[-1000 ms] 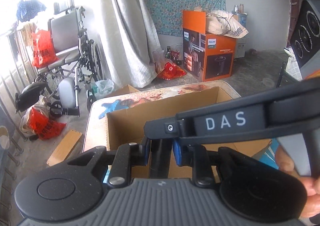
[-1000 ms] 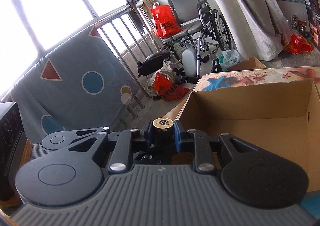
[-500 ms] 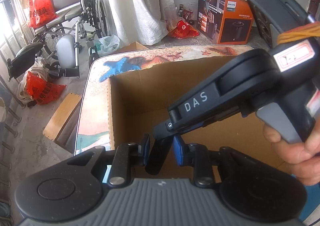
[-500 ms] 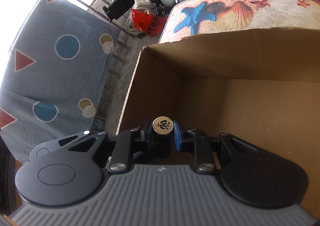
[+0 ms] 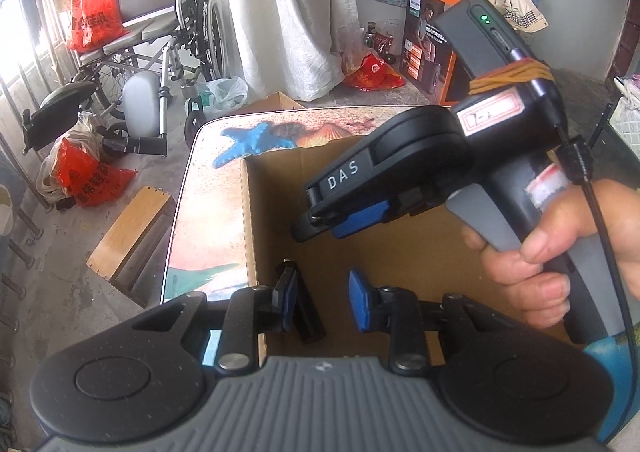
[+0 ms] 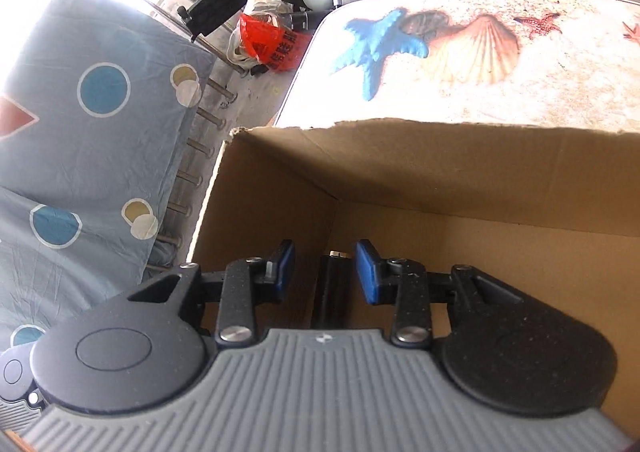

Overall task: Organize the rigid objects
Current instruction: 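Lower the black battery into the cardboard box and open the right tool, then grasp the green battery in the pink cup with the right tool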

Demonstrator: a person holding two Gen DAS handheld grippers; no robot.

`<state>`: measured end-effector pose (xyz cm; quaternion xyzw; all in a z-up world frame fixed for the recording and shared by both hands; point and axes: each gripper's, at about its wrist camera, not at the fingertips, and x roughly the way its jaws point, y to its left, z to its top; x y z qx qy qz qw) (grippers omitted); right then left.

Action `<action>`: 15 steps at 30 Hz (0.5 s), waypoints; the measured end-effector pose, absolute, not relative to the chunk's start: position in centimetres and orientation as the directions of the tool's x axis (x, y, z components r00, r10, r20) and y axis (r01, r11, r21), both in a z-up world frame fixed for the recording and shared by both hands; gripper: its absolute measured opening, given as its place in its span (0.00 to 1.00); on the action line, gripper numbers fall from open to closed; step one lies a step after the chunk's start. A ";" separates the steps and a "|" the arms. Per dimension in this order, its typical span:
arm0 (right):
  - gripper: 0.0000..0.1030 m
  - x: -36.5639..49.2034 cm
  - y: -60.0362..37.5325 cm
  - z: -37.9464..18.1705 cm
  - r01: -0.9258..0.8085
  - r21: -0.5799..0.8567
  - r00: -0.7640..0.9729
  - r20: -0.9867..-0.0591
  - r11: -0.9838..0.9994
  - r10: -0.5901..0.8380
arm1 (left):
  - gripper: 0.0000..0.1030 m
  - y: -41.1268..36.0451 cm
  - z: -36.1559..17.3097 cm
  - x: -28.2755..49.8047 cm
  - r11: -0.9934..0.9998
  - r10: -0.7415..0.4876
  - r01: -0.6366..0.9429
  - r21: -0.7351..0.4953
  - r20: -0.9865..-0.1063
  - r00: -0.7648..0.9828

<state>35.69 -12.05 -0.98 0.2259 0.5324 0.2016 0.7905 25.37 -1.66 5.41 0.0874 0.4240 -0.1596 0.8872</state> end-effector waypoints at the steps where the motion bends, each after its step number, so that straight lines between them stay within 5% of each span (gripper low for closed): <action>1: 0.35 35.1 -12.4 -0.3 -0.082 0.570 0.365 -0.746 0.818 0.557 | 0.32 -1.6 5.8 24.9 0.933 -0.216 0.359 0.018 -0.772 0.598; 15: 0.39 11.2 -23.1 9.6 -0.144 0.649 0.653 -0.504 0.747 0.565 | 0.44 -0.7 10.1 11.0 0.842 -0.451 0.536 -0.064 -0.629 0.633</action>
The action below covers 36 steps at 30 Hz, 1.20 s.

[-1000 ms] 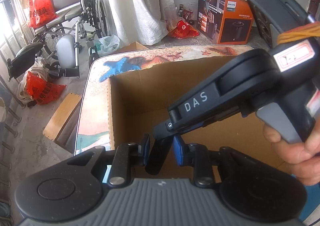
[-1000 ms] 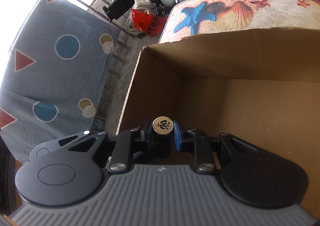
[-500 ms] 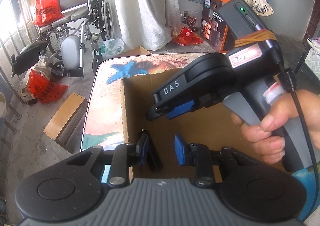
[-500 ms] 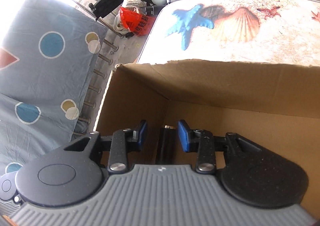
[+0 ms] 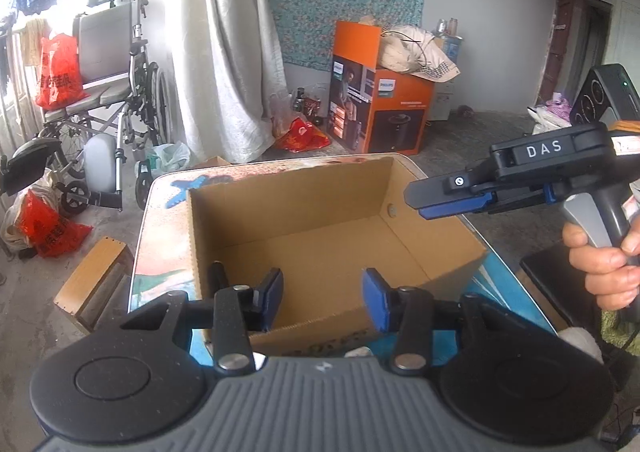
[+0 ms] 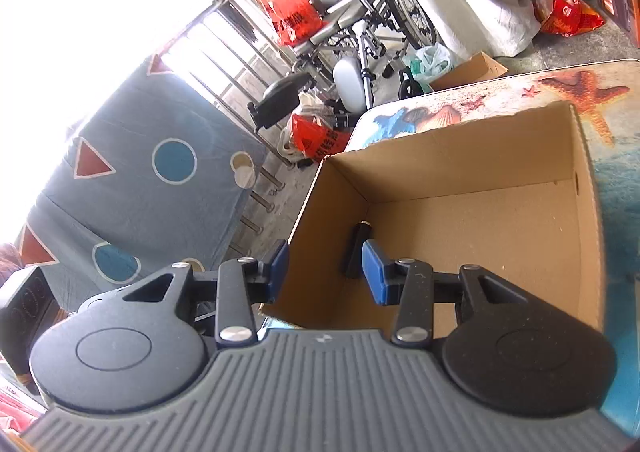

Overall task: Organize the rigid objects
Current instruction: 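Grasp the green battery in the pink cup with the right tool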

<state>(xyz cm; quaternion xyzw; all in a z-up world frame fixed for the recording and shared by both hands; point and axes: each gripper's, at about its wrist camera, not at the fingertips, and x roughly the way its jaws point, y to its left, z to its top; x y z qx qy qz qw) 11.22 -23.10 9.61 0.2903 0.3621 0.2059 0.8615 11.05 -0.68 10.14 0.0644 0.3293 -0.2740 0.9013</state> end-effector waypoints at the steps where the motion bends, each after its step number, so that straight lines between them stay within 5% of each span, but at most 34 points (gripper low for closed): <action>1: 0.39 8.9 -23.8 9.2 -0.135 0.658 0.670 -0.491 0.741 0.557 | 0.44 -0.9 9.7 10.1 0.830 -0.469 0.553 -0.074 -0.629 0.620; 13: 0.39 -4.9 -23.0 -5.1 0.170 0.778 0.700 -0.527 0.605 0.482 | 0.40 -7.2 -1.0 4.8 0.729 -0.418 0.682 0.055 -0.753 0.507; 28: 0.30 -0.7 -20.9 -6.6 0.195 0.695 0.685 -0.602 0.693 0.411 | 0.23 -8.9 -3.7 6.2 0.688 -0.411 0.723 0.058 -0.790 0.454; 36: 0.26 0.6 -21.0 -7.5 0.210 0.685 0.686 -0.611 0.697 0.394 | 0.21 -9.3 -4.3 7.2 0.679 -0.404 0.732 0.056 -0.804 0.436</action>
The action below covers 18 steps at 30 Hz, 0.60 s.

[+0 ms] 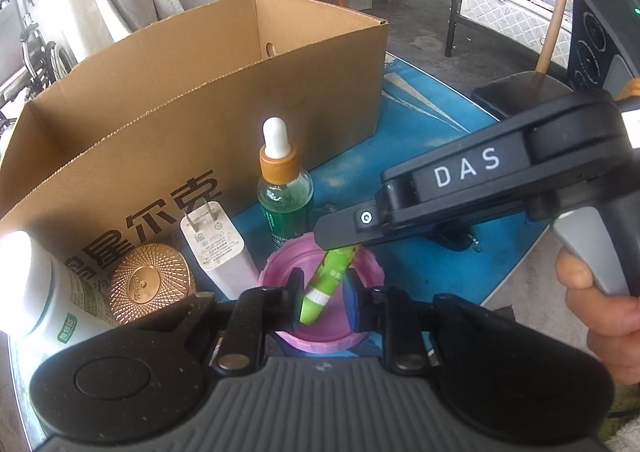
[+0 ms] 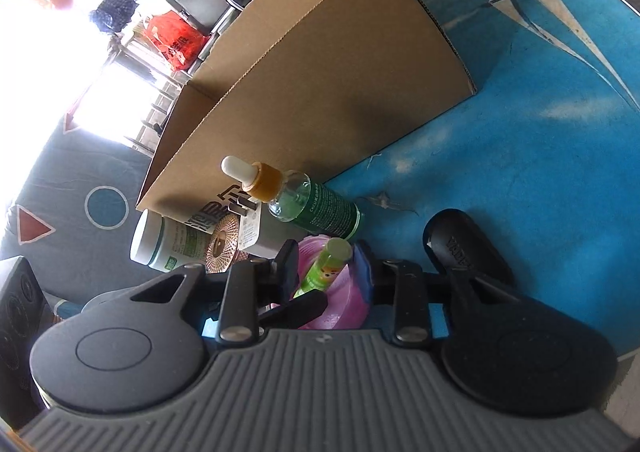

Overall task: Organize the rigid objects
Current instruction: 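Grasp the green battery in the pink cup with the right tool, then carry the green battery into the box and open the right tool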

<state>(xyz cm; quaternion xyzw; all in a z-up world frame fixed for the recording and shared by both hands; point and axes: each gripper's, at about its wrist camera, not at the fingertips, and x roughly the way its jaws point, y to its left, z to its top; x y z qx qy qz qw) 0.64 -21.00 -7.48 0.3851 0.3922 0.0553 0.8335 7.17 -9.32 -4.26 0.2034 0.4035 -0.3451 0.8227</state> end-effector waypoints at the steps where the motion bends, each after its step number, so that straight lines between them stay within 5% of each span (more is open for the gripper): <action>1: 0.25 0.8 -21.0 -7.6 0.211 0.684 0.687 -0.612 0.699 0.392 | 0.21 -9.4 -4.2 7.3 0.679 -0.403 0.732 0.060 -0.803 0.439; 18: 0.14 0.6 -19.9 -6.4 0.150 0.662 0.724 -0.579 0.734 0.374 | 0.17 -10.4 -4.0 6.3 0.662 -0.406 0.742 0.105 -0.782 0.473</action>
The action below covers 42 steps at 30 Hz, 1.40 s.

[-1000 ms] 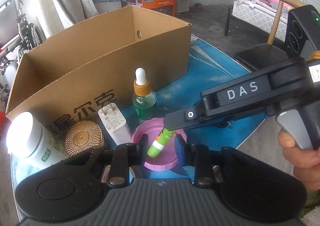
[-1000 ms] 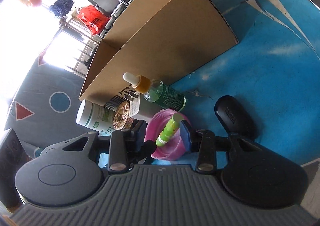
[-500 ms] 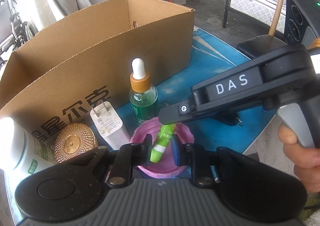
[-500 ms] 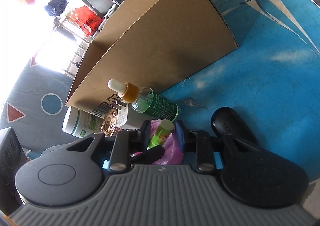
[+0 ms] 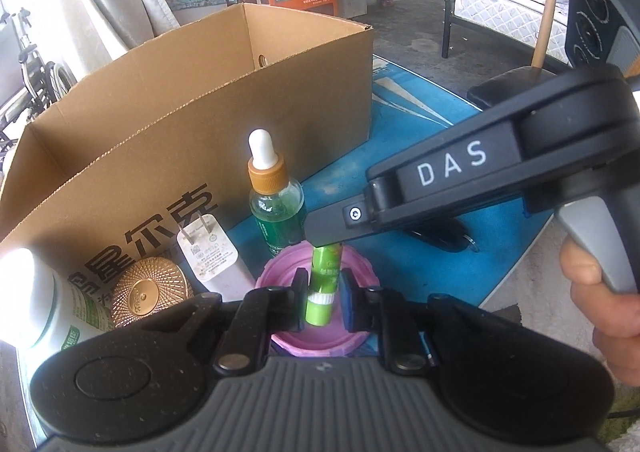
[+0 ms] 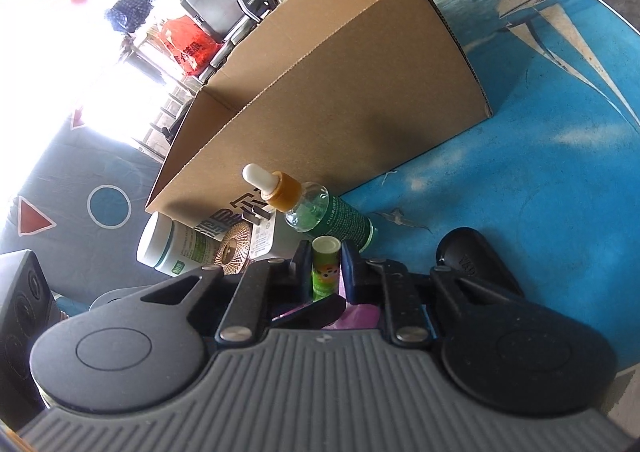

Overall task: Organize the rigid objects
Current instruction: 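Carry the green battery into the box and open the right tool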

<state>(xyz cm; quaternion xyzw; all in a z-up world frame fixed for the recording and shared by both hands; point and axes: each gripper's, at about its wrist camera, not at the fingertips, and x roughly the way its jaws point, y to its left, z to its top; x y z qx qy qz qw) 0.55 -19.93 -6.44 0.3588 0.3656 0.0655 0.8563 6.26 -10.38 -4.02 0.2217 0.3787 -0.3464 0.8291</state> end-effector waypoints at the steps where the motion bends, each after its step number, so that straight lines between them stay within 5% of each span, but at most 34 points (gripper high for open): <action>1: 0.14 0.4 -19.8 -6.2 0.145 0.659 0.727 -0.577 0.738 0.372 | 0.17 -10.3 -3.9 6.1 0.663 -0.408 0.741 0.105 -0.779 0.476; 25: 0.14 1.8 -16.3 10.1 -0.250 0.479 0.789 -0.403 0.841 0.464 | 0.18 -6.1 8.9 5.2 0.766 -0.431 0.614 0.189 -0.559 0.709; 33: 0.14 13.6 -15.9 13.2 -0.301 0.516 0.637 -0.517 0.802 0.572 | 0.18 -5.8 10.3 14.9 0.823 -0.322 0.551 0.141 -0.683 0.656; 42: 0.14 27.1 -15.2 5.4 -0.154 0.608 0.353 -0.703 0.779 0.618 | 0.18 -5.3 5.0 24.9 0.854 -0.222 0.515 0.077 -0.840 0.494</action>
